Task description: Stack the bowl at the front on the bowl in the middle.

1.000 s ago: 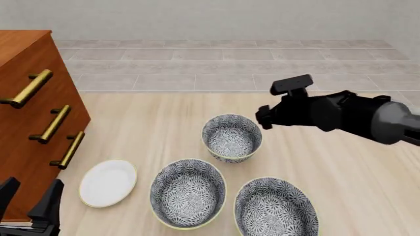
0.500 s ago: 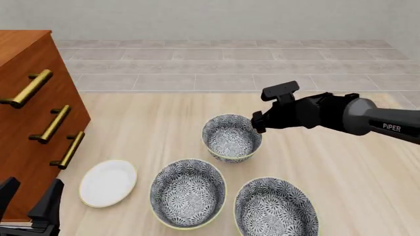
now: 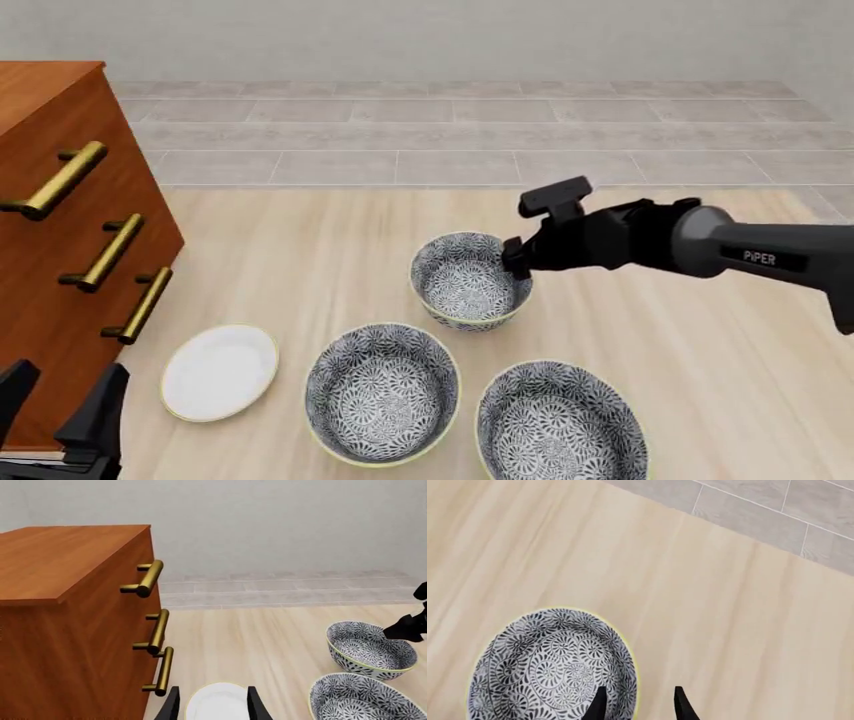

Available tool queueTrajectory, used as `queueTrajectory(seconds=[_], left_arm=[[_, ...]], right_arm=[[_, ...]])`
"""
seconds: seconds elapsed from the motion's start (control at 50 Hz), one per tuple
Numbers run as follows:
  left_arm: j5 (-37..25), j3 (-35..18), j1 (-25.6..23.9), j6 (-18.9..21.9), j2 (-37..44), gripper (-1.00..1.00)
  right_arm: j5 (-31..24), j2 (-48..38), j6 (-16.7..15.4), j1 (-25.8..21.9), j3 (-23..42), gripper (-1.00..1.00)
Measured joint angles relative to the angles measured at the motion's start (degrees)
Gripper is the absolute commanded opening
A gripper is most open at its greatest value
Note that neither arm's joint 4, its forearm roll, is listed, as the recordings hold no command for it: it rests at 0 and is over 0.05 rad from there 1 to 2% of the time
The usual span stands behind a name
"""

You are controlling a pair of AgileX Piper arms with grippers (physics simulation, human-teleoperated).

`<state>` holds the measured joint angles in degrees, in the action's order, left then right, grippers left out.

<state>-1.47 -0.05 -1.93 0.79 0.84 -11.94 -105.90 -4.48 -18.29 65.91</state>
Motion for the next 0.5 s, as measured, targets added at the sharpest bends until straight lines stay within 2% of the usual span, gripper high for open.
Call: queueTrajectory(seconds=[0.5], left_arm=[[0.2,0.0,0.2,0.0,0.2,1.00]], right_arm=[[2.0,-1.9,0.6,-1.1,-0.9,1.00]])
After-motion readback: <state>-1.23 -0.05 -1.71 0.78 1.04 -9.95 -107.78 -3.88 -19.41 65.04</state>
